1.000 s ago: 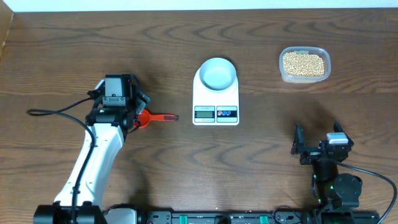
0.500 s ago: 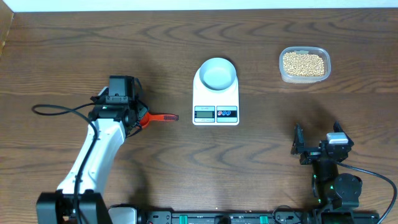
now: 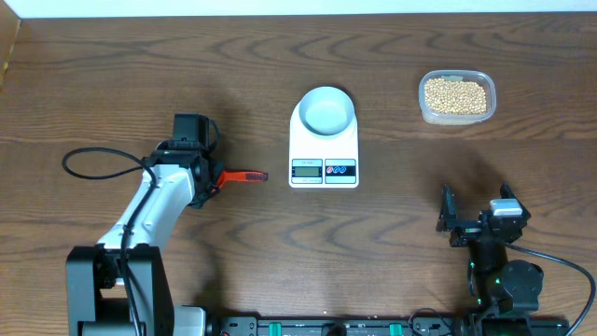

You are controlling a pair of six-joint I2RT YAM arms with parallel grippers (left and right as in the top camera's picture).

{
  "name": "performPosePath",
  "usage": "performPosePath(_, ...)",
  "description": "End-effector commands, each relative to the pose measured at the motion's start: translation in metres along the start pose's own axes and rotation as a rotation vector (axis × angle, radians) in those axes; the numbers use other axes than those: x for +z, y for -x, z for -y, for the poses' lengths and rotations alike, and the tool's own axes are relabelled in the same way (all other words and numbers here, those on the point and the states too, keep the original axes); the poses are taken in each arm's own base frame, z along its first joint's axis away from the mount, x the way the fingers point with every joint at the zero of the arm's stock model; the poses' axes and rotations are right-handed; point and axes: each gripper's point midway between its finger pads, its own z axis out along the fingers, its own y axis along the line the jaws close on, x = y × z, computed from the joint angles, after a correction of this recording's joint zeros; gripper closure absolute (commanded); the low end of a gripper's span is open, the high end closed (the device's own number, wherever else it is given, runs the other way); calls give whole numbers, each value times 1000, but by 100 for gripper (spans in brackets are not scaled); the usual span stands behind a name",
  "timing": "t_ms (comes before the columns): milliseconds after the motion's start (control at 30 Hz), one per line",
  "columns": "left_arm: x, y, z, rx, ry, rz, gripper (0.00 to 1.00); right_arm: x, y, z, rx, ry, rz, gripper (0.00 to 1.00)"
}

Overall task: Scoop item into bowl and weigh 50g on scale
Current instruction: 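Lower the left gripper and grasp the red scoop's bowl rim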

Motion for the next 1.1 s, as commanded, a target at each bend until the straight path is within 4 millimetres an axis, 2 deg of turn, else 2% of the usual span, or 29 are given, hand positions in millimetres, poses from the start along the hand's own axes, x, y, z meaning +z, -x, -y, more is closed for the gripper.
performPosePath(0, 10, -5, -3, -40, 14, -12, 45, 0, 0, -2, -9, 7, 0, 1)
performPosePath(267, 22, -14, -15, -92, 44, -30, 52, 0, 0, -2, -9, 7, 0, 1)
performPosePath(400, 23, -12, -10, -96, 18, -22, 57, 0, 0, -2, -9, 7, 0, 1)
performPosePath(600, 23, -10, -6, -99, 2, -16, 60, 0, 0, -2, -9, 7, 0, 1)
performPosePath(767, 25, -17, -8, -83, 9, -26, 61, 0, 0, -2, -9, 7, 0, 1)
performPosePath(1067, 27, -24, -5, -63, -7, -24, 76, 0, 0, -2, -9, 7, 0, 1)
